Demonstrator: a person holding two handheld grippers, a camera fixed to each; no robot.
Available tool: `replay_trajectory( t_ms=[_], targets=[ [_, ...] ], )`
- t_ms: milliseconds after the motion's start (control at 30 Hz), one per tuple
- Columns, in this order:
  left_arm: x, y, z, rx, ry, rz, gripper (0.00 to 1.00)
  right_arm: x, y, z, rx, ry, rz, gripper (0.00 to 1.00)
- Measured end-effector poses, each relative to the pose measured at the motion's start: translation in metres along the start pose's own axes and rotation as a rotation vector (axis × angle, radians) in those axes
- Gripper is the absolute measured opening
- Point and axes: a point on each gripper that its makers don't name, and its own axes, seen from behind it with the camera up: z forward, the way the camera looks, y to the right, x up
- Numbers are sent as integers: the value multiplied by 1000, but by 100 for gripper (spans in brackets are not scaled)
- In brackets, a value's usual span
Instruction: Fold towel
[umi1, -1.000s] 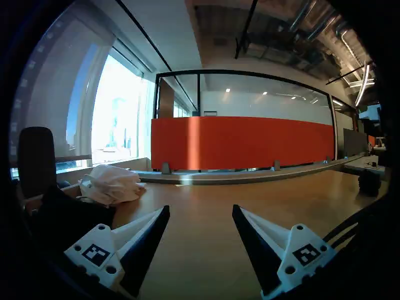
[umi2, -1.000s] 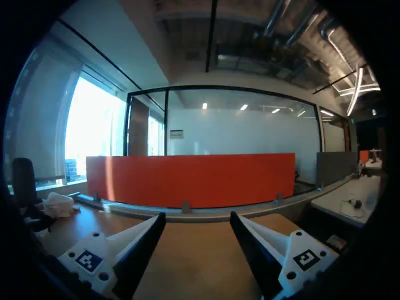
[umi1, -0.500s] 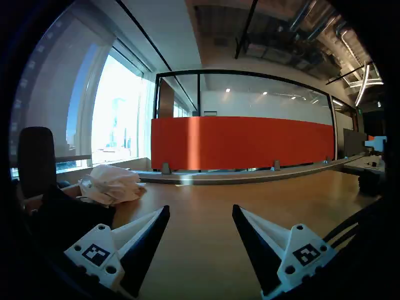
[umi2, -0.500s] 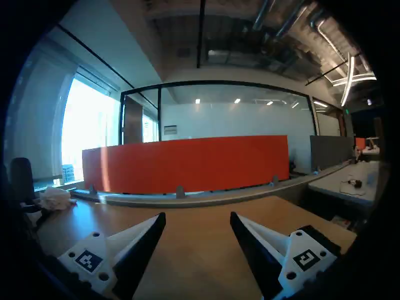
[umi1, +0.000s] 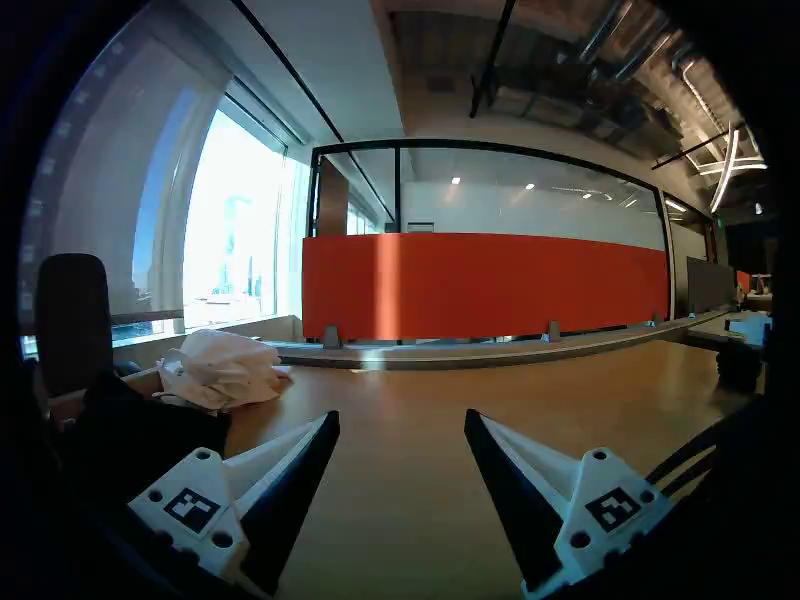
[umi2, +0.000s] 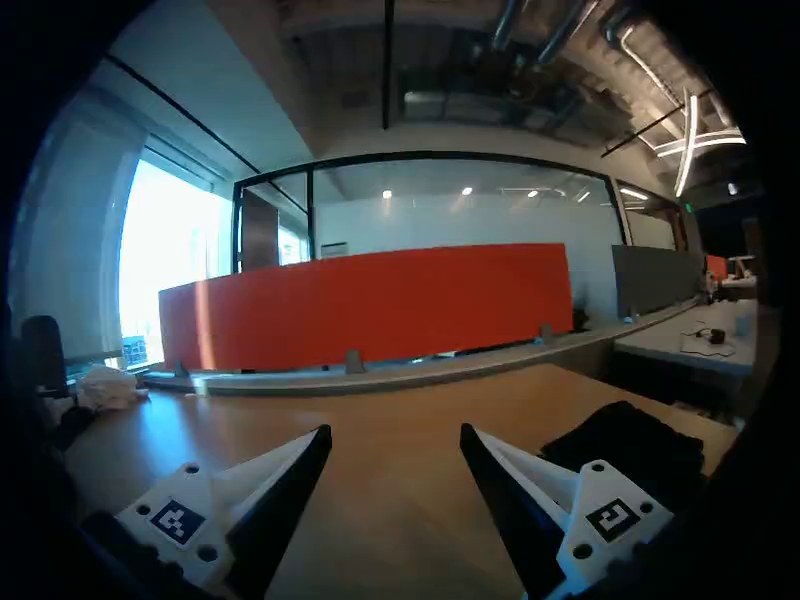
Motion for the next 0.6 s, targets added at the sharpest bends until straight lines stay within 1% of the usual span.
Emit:
replay_trajectory(
  t_ms=[167,400,600],
  targets=[
    [0,0,0,0,0,0,93,-9,1,1,-2,-2,-19,99],
    [0,0,0,0,0,0,93,-10,-2,1,3,-4,-26,99],
    [0,0,0,0,0,0,93,-13,-7,0,14,4,-52,99]
  ],
)
